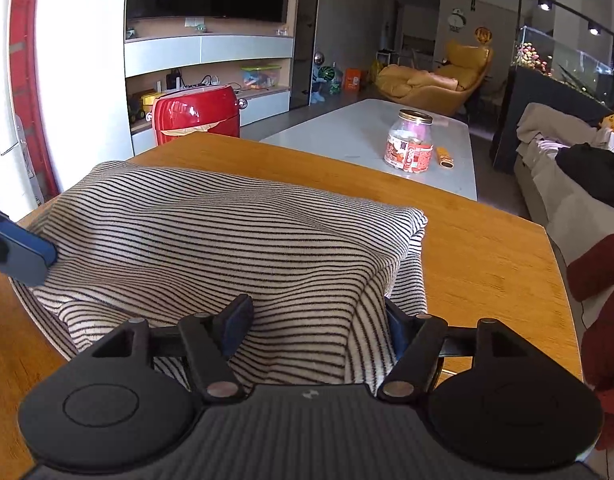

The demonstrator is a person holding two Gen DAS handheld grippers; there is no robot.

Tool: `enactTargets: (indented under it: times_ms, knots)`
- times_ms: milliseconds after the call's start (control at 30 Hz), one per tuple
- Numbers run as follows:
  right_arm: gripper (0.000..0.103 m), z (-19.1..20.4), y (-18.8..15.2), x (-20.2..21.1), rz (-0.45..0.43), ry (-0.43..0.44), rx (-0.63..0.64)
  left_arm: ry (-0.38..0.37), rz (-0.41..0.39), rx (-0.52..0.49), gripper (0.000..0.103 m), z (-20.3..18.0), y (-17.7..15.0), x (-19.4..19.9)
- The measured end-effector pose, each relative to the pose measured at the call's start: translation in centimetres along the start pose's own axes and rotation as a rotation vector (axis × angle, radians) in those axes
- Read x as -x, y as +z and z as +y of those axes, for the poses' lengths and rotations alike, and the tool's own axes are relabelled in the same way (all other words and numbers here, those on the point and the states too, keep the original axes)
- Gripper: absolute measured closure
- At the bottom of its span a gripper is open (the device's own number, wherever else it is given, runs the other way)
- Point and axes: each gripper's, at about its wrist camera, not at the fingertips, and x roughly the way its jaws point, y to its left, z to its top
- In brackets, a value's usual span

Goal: Fold clothes

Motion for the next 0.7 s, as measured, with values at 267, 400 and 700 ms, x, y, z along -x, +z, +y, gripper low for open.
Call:
enactTargets:
  times_ms: [267, 400, 700]
  knots:
    - [0.032, 1.7, 1.2, -2.6, -0.042, 0.065, 0.022, 0.123, -0.018, 0.038, 0.024, 2.3, 3.3, -1.1]
    - [0.029, 1.5, 2.2, -4.4, -0.047, 0.118, 0.031, 0.184, -0.013, 0.038, 0.015, 3.1, 5.9, -2.7]
    - [0.027, 0.7, 3.4, -6.4, -0.029, 0.226, 0.035, 0.298, -0.038, -0.042, 0.011, 4.5, 11.7, -7.3]
